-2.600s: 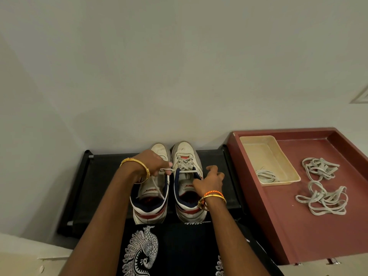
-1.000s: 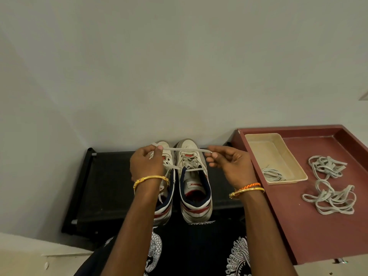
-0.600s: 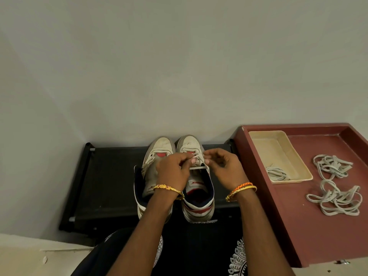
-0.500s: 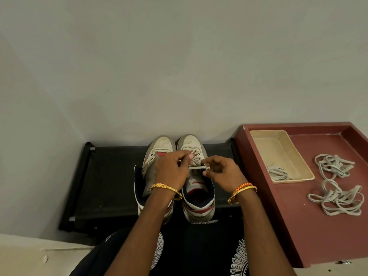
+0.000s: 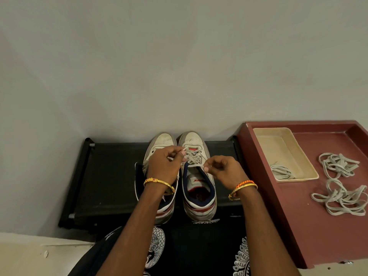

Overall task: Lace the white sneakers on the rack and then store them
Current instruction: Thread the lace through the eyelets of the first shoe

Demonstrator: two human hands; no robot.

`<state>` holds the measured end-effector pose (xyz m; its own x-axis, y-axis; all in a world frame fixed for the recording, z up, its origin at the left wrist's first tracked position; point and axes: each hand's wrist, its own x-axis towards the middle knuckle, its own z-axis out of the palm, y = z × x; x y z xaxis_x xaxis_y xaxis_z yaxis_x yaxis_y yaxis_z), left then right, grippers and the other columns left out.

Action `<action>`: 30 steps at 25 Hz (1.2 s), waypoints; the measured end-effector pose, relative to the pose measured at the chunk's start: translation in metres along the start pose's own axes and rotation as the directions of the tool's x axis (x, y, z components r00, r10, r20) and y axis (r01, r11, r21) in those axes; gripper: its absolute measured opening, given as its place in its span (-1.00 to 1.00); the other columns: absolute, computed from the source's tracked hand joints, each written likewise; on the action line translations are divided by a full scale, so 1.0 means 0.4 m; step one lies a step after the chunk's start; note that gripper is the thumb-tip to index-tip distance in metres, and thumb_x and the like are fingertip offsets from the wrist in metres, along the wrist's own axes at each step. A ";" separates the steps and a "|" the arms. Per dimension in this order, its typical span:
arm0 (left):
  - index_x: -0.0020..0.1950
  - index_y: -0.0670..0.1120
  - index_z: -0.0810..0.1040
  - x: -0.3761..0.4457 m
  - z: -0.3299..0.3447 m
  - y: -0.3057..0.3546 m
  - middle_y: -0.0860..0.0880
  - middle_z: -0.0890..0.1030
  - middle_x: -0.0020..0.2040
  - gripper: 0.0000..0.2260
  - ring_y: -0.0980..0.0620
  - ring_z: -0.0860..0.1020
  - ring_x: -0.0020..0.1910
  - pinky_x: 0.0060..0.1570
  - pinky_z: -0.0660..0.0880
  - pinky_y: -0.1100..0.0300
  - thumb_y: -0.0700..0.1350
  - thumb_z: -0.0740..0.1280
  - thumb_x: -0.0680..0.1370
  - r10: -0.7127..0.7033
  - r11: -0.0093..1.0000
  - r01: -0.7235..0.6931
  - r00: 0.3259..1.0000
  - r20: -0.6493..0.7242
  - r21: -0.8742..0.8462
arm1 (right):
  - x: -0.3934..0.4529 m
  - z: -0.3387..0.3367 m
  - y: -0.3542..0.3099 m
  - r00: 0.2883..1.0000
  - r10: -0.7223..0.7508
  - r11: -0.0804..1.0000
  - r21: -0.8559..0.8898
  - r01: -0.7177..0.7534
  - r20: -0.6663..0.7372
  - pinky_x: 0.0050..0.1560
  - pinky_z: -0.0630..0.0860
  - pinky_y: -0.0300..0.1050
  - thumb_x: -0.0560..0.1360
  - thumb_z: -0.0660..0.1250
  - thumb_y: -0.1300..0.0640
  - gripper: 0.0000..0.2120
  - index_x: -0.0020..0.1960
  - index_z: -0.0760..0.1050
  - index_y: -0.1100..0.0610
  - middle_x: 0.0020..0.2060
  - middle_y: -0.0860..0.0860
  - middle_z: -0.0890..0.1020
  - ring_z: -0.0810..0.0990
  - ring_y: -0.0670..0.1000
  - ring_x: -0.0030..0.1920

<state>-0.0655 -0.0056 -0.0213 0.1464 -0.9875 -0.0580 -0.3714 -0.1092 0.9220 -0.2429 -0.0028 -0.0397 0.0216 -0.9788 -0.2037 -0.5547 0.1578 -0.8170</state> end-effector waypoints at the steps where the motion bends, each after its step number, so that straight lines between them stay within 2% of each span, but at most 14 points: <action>1: -0.01 -0.06 0.65 0.001 -0.001 -0.001 0.11 0.62 -0.32 -0.89 0.20 0.52 -0.35 -0.06 0.56 0.06 -0.13 0.36 0.53 0.002 1.000 -0.002 1.000 -0.001 -0.003 | 0.008 0.005 0.002 0.999 -0.021 1.000 -0.015 0.021 -0.025 -0.17 0.47 -0.29 0.46 0.40 0.23 -0.88 -0.20 0.57 0.05 -0.19 -0.01 0.58 0.54 -0.06 -0.19; 5: -0.05 -0.01 0.68 -0.001 0.004 -0.007 0.14 0.60 -0.28 -0.89 0.21 0.54 -0.24 -0.13 0.47 0.27 -0.05 0.38 0.51 0.033 0.995 -0.036 0.999 0.032 0.094 | 0.040 0.030 -0.015 0.988 -0.057 0.992 0.101 0.072 -0.144 -0.21 0.47 -0.15 0.47 0.38 0.20 -0.85 -0.23 0.55 0.00 -0.32 0.00 0.55 0.48 -0.06 -0.29; 9: -0.08 0.04 0.69 -0.011 0.022 -0.003 0.09 0.63 -0.15 -0.89 0.11 0.56 -0.10 -0.06 0.50 0.18 0.01 0.40 0.47 0.110 0.961 -0.142 0.984 0.143 0.237 | 0.035 0.024 -0.037 0.996 -0.006 0.972 0.235 0.026 -0.084 -0.05 0.58 -0.09 0.48 0.34 0.27 -0.85 -0.14 0.60 0.04 -0.24 0.04 0.68 0.64 0.04 -0.15; 13: -0.04 0.08 0.68 -0.022 0.036 0.015 0.04 0.55 -0.01 -0.88 0.06 0.47 0.00 -0.01 0.42 0.15 0.03 0.40 0.47 0.116 0.883 -0.162 0.985 0.129 0.441 | 0.004 -0.010 -0.012 0.994 0.064 0.990 0.131 -0.052 -0.089 -0.05 0.55 -0.13 0.42 0.43 0.21 -0.89 -0.06 0.60 0.09 -0.16 0.04 0.62 0.58 -0.02 -0.15; 16: -0.01 0.14 0.66 -0.024 0.044 0.015 0.06 0.41 0.20 -0.86 0.01 0.30 0.24 0.17 0.28 0.07 0.08 0.36 0.48 0.062 0.759 -0.156 0.984 0.169 0.632 | -0.015 -0.006 -0.010 0.990 0.094 0.993 0.085 -0.086 -0.103 -0.10 0.59 -0.11 0.42 0.45 0.17 -0.93 -0.10 0.61 0.10 -0.23 0.03 0.64 0.60 -0.03 -0.21; 20: -0.04 0.15 0.66 -0.038 0.076 0.011 0.09 0.19 0.47 -0.89 -0.07 0.02 0.43 0.29 0.09 -0.08 0.04 0.39 0.46 -0.001 0.797 -0.106 0.984 0.177 0.594 | -0.009 0.001 -0.021 0.959 0.231 0.956 0.219 -0.193 -0.165 -0.15 0.62 -0.07 0.47 0.38 0.29 -0.95 -0.14 0.60 0.18 -0.25 0.08 0.64 0.64 0.09 -0.14; 23: -0.06 0.16 0.67 -0.038 0.093 0.009 0.10 0.14 0.50 -0.90 -0.05 -0.01 0.46 0.29 0.10 -0.11 0.04 0.41 0.45 0.004 0.819 -0.092 0.988 0.154 0.566 | -0.009 -0.006 -0.022 0.943 0.320 0.886 0.384 -0.261 -0.097 -0.15 0.60 -0.11 0.50 0.31 0.37 -0.84 -0.19 0.57 0.18 -0.27 0.07 0.62 0.61 0.07 -0.15; 28: -0.09 0.15 0.67 -0.039 0.102 0.018 0.12 0.13 0.50 -0.92 -0.02 -0.01 0.47 0.29 0.07 -0.10 0.06 0.40 0.45 0.040 0.812 -0.126 0.986 0.162 0.569 | -0.007 -0.021 -0.009 0.945 0.326 0.831 0.465 -0.305 0.037 -0.18 0.58 -0.17 0.49 0.33 0.36 -0.89 -0.03 0.59 0.25 -0.22 0.08 0.64 0.61 0.01 -0.17; 30: -0.08 0.13 0.67 -0.038 0.099 0.023 0.12 0.11 0.51 -0.91 -0.03 -0.04 0.48 0.30 0.04 -0.10 0.04 0.40 0.45 0.062 0.784 -0.161 0.981 0.181 0.600 | -0.005 -0.022 -0.002 0.942 0.327 0.812 0.487 -0.321 0.075 -0.24 0.57 -0.21 0.47 0.36 0.35 -0.85 0.04 0.59 0.29 -0.17 0.12 0.65 0.62 0.02 -0.15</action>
<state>-0.1077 0.0040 -0.0271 -0.0457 -0.9966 -0.0687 -0.8644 0.0050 0.5028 -0.2500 -0.0021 -0.0340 -0.0989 -0.8605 -0.4997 -0.0524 0.5060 -0.8610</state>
